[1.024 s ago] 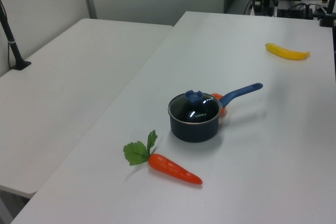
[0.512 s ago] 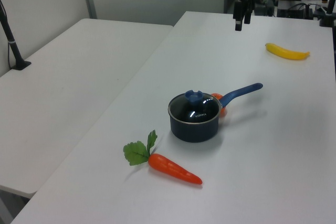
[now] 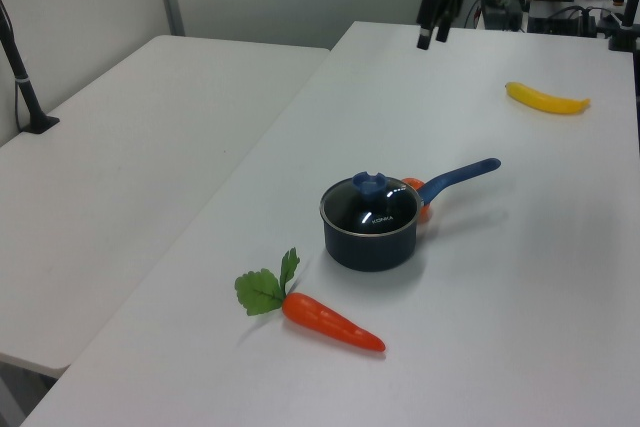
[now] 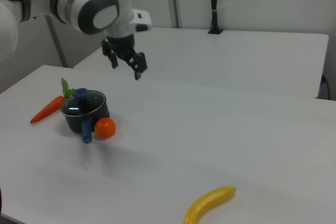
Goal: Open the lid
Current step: 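Lower the open gripper over the blue knob of the glass lid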
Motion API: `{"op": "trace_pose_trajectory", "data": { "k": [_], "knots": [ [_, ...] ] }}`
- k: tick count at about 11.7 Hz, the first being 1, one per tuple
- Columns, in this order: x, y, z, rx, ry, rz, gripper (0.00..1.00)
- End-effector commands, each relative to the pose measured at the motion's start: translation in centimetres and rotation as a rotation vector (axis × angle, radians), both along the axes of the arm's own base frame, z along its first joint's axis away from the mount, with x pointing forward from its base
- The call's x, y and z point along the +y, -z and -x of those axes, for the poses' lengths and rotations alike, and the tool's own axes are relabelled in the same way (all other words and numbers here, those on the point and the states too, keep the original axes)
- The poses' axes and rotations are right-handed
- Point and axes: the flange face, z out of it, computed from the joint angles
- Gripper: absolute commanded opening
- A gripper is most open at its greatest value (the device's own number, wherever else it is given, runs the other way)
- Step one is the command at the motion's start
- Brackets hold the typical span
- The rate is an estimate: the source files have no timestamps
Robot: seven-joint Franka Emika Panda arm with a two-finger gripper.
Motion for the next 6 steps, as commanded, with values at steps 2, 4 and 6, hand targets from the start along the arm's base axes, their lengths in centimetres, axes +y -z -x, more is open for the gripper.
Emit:
{"op": "trace_pose_trajectory", "data": {
  "k": [2, 4, 6],
  "knots": [
    [8.5, -1.8, -1.1, -0.06, -0.095, -0.039, 1.0],
    [12.3, -1.0, -2.0, -0.117, -0.086, -0.051, 1.0],
    [15.3, 0.7, -2.6, -0.125, -0.108, -0.045, 1.0]
  ]
}}
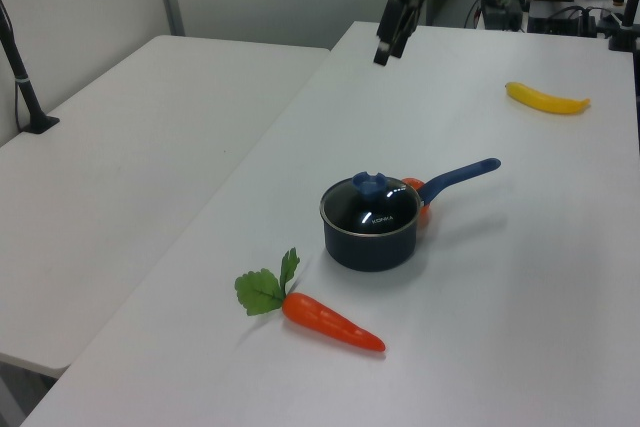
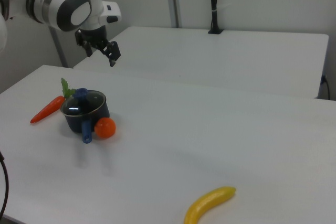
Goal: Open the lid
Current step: 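Lower the open gripper over the blue knob of the glass lid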
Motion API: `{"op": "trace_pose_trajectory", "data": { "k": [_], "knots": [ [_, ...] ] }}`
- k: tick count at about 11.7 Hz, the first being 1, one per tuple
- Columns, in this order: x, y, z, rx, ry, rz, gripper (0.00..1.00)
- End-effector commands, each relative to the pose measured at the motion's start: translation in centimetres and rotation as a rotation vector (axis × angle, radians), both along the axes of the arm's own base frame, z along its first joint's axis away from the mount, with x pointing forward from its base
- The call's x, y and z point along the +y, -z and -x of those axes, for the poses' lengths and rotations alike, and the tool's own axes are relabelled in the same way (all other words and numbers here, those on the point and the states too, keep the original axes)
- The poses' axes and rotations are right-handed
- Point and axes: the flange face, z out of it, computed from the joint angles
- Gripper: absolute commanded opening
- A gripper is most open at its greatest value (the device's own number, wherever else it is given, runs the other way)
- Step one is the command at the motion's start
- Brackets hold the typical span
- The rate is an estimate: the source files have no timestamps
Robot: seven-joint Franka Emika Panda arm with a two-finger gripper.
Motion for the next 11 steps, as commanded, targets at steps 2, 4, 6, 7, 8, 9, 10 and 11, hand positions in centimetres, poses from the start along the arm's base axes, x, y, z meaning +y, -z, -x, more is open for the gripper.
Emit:
{"op": "trace_pose_trajectory", "data": {
  "k": [2, 4, 6, 7, 8, 9, 10, 11],
  "knots": [
    [5.3, 3.4, -1.5, -0.02, -0.035, 0.012, 1.0],
    [7.1, 3.9, -1.7, -0.032, -0.049, 0.01, 1.0],
    [9.3, 4.5, -1.2, -0.027, -0.088, 0.022, 1.0],
    [9.7, 5.2, -1.2, -0.019, -0.099, 0.033, 1.0],
    [10.8, 5.6, -0.8, -0.011, -0.131, 0.057, 1.0],
    [12.3, 6.5, -0.1, -0.007, -0.184, 0.104, 1.0],
    [13.3, 7.4, 0.3, 0.005, -0.209, 0.123, 1.0],
    [13.3, 8.0, 0.3, 0.011, -0.217, 0.131, 1.0]
  ]
}}
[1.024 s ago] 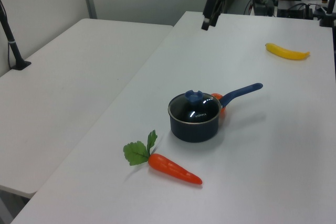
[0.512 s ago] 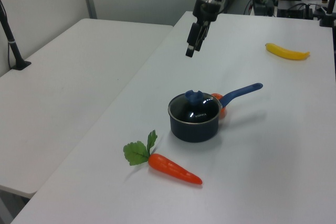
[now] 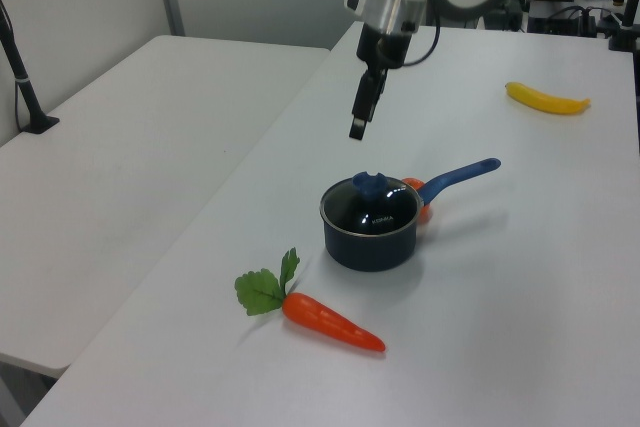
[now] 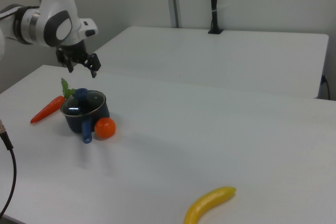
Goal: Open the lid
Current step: 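Lower the open gripper over the blue knob of the glass lid, then close the gripper on the blue lid knob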
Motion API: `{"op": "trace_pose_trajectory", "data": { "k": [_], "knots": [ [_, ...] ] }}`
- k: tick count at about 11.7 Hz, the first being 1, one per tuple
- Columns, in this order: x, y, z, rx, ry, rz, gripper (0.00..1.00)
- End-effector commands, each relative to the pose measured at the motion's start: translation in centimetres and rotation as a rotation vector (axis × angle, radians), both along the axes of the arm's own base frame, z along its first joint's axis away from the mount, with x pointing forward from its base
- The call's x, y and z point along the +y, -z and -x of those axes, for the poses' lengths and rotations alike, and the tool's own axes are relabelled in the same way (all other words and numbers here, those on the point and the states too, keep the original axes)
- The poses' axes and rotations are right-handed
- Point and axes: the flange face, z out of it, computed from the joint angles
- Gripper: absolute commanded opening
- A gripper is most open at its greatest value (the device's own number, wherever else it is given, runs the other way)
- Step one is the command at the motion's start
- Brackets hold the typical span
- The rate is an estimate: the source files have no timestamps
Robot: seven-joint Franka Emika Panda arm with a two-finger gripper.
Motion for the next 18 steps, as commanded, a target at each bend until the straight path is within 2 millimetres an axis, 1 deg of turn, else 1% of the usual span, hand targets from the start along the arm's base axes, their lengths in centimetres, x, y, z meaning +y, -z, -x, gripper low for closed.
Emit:
{"op": "trace_pose_trajectory", "data": {
  "k": [1, 2, 3, 4, 5, 7, 8, 9, 10, 11, 13, 14, 17, 18],
  "knots": [
    [1.5, 2.1, 0.6, 0.028, -0.073, 0.057, 1.0],
    [1.8, 2.7, 0.8, 0.048, -0.092, 0.067, 1.0],
    [2.1, 3.5, 0.9, 0.061, -0.101, 0.074, 0.96],
    [2.9, 4.7, 1.1, 0.077, -0.113, 0.081, 0.9],
    [3.3, 5.0, 1.2, 0.079, -0.122, 0.087, 0.88],
    [3.4, 5.4, 1.2, 0.085, -0.126, 0.092, 0.84],
    [3.3, 6.0, 1.1, 0.09, -0.137, 0.101, 0.83],
    [3.3, 6.2, 1.1, 0.092, -0.139, 0.104, 0.82],
    [3.3, 6.1, 1.1, 0.091, -0.139, 0.104, 0.79],
    [3.3, 6.1, 1.1, 0.09, -0.142, 0.106, 0.78],
    [3.6, 6.8, 1.4, 0.096, -0.154, 0.125, 0.72],
    [3.7, 6.8, 1.4, 0.096, -0.157, 0.127, 0.69],
    [3.9, 6.9, 1.5, 0.097, -0.161, 0.129, 0.67],
    [4.1, 6.9, 1.6, 0.096, -0.165, 0.128, 0.61]
  ]
}}
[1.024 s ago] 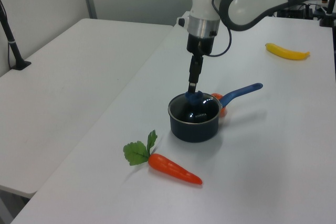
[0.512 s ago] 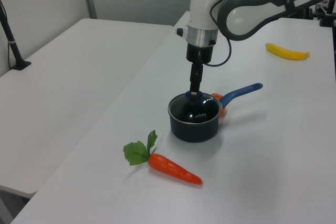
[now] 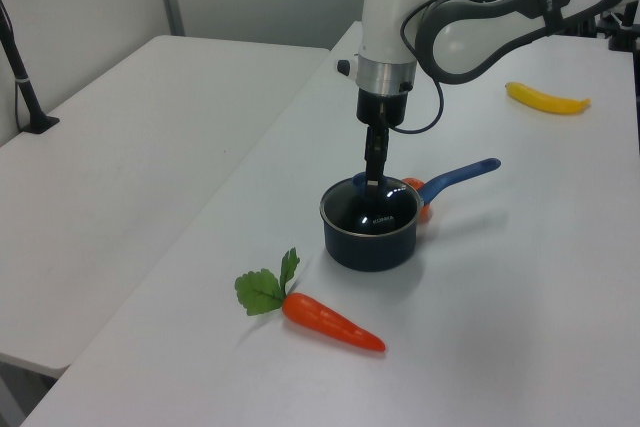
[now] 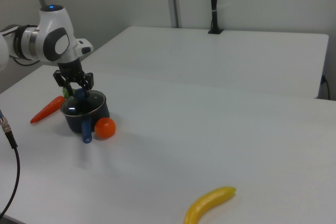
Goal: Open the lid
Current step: 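Close the gripper on the blue lid knob, then lift the glass lid up off the saucepan rim, then carry the lid beside the saucepan and lower it onto the table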
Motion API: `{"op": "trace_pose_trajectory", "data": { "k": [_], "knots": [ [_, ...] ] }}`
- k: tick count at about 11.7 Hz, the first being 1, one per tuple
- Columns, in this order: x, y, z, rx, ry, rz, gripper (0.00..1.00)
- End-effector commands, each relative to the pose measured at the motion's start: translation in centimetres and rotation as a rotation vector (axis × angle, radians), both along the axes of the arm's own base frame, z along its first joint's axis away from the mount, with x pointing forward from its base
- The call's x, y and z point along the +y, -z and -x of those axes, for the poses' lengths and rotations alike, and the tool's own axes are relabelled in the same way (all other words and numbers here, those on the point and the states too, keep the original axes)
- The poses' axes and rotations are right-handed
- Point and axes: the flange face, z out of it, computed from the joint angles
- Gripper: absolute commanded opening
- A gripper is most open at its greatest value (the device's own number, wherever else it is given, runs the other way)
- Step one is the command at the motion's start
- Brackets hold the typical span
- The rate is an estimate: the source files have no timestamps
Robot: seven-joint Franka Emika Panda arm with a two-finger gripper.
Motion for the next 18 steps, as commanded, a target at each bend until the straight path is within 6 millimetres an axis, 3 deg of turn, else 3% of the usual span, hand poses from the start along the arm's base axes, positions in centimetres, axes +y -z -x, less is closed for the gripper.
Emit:
{"op": "trace_pose_trajectory", "data": {
  "k": [1, 3, 6, 10, 12, 13, 16, 18],
  "knots": [
    [0.4, -0.1, 0.6, 0.009, -0.028, 0.019, 0.57],
    [0.2, -0.4, 0.5, 0.004, -0.04, 0.019, 0.35],
    [0.1, -1.1, 0.6, -0.003, -0.045, 0.012, 0.25],
    [-1.9, -6.1, 1.6, 0.001, -0.026, -0.003, 0.24],
    [-3.0, -7.4, 1.8, 0.001, -0.003, -0.01, 0.23],
    [-4.2, -7.5, 1.5, 0.01, 0.015, -0.007, 0.21],
    [-11.2, -8.0, 0.0, 0.033, 0.119, -0.01, 0.2],
    [-16.3, -6.6, -1.5, 0.04, 0.189, -0.005, 0.2]
  ]
}}
